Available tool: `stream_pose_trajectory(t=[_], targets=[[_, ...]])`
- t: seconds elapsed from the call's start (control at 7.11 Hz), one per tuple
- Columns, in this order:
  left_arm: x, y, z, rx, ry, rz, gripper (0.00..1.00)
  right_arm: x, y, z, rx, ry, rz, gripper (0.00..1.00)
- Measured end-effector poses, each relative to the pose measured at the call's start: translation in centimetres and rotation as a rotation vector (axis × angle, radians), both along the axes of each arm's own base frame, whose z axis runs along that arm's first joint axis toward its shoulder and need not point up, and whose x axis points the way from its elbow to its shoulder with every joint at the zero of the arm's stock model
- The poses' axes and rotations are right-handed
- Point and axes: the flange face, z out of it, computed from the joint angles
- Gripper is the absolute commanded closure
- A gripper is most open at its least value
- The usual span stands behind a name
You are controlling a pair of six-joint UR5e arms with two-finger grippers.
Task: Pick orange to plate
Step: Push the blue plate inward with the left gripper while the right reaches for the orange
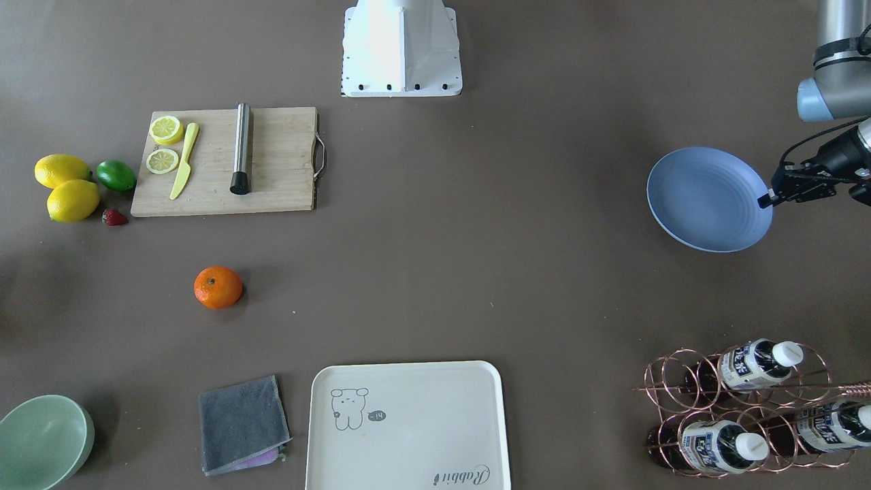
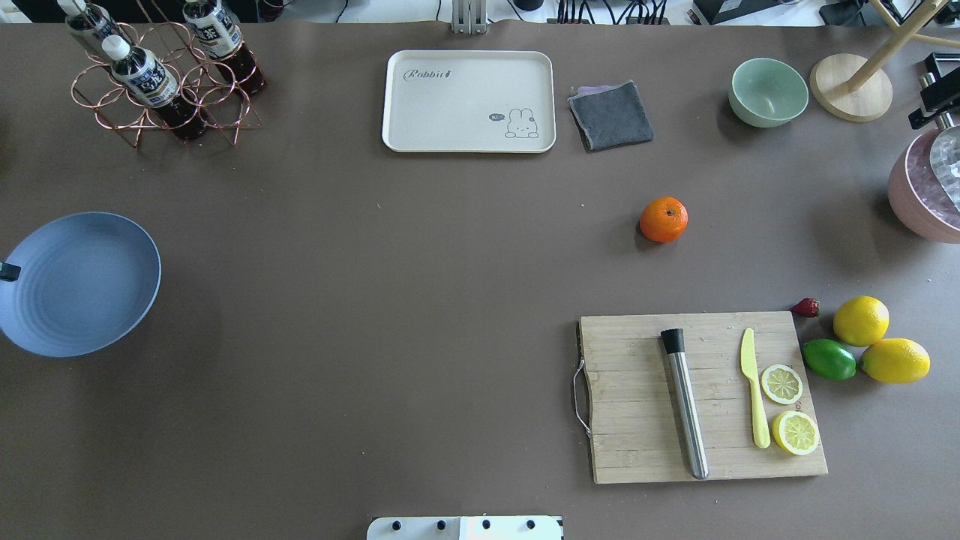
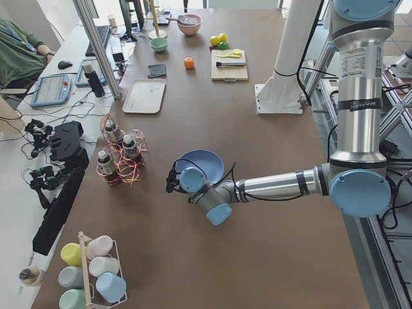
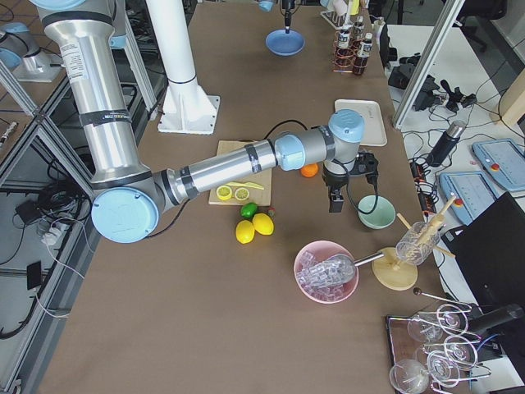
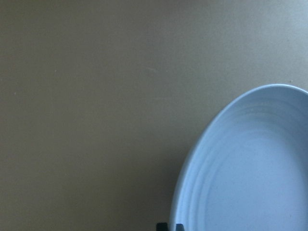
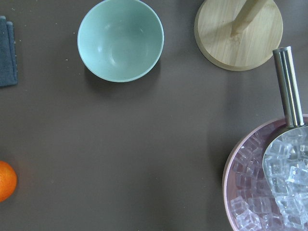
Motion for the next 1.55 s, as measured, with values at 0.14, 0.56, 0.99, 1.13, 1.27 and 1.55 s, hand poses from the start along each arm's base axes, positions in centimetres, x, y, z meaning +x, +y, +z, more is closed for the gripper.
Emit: stream_pose_trajectory(t=[0.14,0.56,0.99,1.13,1.27,1.55], targets=[[0.1,-1.2,-3.0,-0.034,0.032,-0.019,1.00,0.1,-0.1,-0.2,0.008,0.011,0.004,0.00],[6.3,-3.9,-14.6,-0.130,0.096,-0.086,1.00,-1.9,-0.9,-2.4,0.016,0.018,0.014,0.00],[15.9,-4.5,-25.5,-0.164,0.074,-0.141,1.00,-9.7,-1.4,-6.0,0.003,-0.020,0.057,0.00],[18.7,-3.8,-29.0,-0.179,0.061,-0.157,1.00,-13.8,-0.7,-6.8,-0.009,-0.033,0.091,0.00],[22.0,-2.6,-32.0,-0.191,0.056,-0.174,1.00,-17.8,0.3,-7.3,-0.023,-0.038,0.112,0.00],[29.9,0.8,-36.2,-0.188,0.033,-0.202,1.00,-23.3,2.4,-7.4,-0.049,-0.024,0.119,0.00]])
